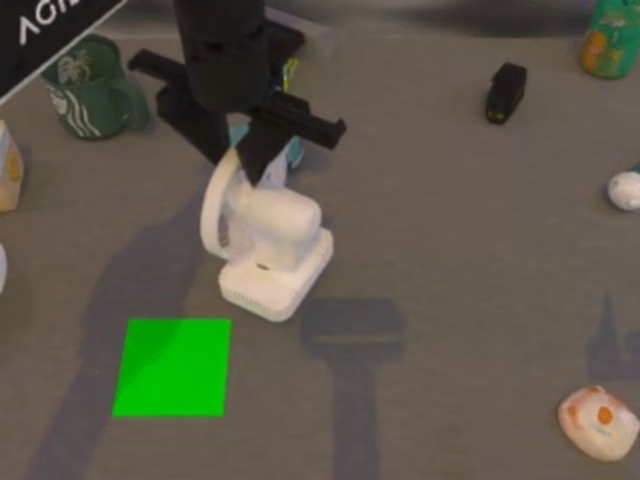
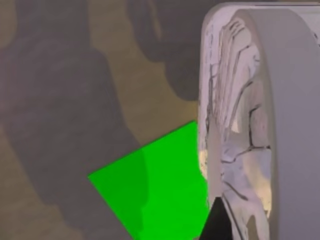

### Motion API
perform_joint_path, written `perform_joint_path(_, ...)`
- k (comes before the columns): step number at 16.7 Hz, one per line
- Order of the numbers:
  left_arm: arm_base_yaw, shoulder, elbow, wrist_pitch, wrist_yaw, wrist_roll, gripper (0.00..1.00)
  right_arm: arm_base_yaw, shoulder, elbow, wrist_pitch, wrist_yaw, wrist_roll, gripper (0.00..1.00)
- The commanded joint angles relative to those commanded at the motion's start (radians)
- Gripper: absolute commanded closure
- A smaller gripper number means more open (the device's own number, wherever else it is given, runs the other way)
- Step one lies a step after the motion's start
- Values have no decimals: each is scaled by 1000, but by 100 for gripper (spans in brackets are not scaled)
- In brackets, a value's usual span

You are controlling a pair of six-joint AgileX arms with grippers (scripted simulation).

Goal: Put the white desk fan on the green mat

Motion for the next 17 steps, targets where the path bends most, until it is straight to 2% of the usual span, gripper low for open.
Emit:
perform_joint_path(4, 0, -18, -31, -13, -14, -61, 100, 0, 0, 0, 0, 0, 0, 0)
perform_joint_path(8, 8, -88, -125, -34, -47, -288, 100, 0, 0, 0, 0, 0, 0, 0)
perform_joint_path(12, 21, -193, -253, -35, -75, -669, 100, 0, 0, 0, 0, 0, 0, 0)
perform_joint_path(17, 40, -335, -431, 7, -79, -1248, 100, 0, 0, 0, 0, 0, 0, 0)
